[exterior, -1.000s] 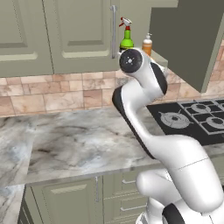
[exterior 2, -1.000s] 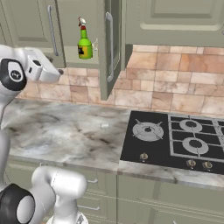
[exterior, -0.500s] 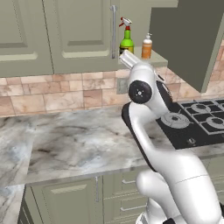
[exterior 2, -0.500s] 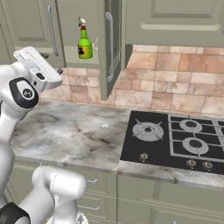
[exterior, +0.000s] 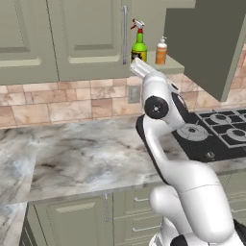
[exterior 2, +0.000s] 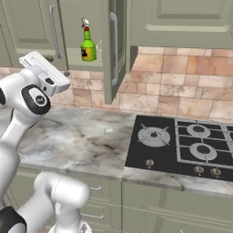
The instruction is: Pick the soap dispenser and spray from the cabinet and place them on the counter.
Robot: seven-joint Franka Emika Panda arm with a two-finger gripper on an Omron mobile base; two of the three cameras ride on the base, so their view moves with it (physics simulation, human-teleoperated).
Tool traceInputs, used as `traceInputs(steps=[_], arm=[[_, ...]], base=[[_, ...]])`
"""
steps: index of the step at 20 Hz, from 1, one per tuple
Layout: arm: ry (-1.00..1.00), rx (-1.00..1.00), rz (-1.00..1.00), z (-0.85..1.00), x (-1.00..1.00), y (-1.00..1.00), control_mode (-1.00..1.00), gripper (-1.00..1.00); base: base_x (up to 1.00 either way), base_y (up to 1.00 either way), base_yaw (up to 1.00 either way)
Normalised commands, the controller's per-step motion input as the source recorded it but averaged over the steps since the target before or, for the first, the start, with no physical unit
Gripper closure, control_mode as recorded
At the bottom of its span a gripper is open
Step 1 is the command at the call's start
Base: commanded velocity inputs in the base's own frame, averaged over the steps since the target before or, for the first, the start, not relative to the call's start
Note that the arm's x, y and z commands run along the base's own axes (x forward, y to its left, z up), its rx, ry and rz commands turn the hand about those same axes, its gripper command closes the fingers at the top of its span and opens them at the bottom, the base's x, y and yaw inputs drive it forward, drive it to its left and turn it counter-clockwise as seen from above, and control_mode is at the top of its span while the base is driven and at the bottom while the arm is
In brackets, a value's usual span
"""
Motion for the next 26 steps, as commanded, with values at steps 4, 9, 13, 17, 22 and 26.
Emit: traceInputs(steps=[4, 9, 13, 17, 22, 26], arm=[[-0.06, -0.12, 0.11, 0.25, 0.33, 0.23, -1.0, -1.0], [-0.07, -0.11, 0.11, 0.2, 0.29, 0.23, -1.0, -1.0], [-0.09, -0.12, 0.1, 0.1, 0.28, 0.26, -1.0, -1.0], [-0.07, -0.14, 0.09, 0.03, 0.42, 0.28, -1.0, -1.0], [-0.02, -0.11, 0.06, 0.04, 0.52, 0.17, -1.0, -1.0], [0.0, -0.07, 0.04, 0.03, 0.55, 0.04, -1.0, -1.0]], base=[[0.0, 0.0, 0.0], [0.0, 0.0, 0.0], [0.0, 0.0, 0.0], [0.0, 0.0, 0.0], [0.0, 0.0, 0.0], [0.0, 0.0, 0.0]])
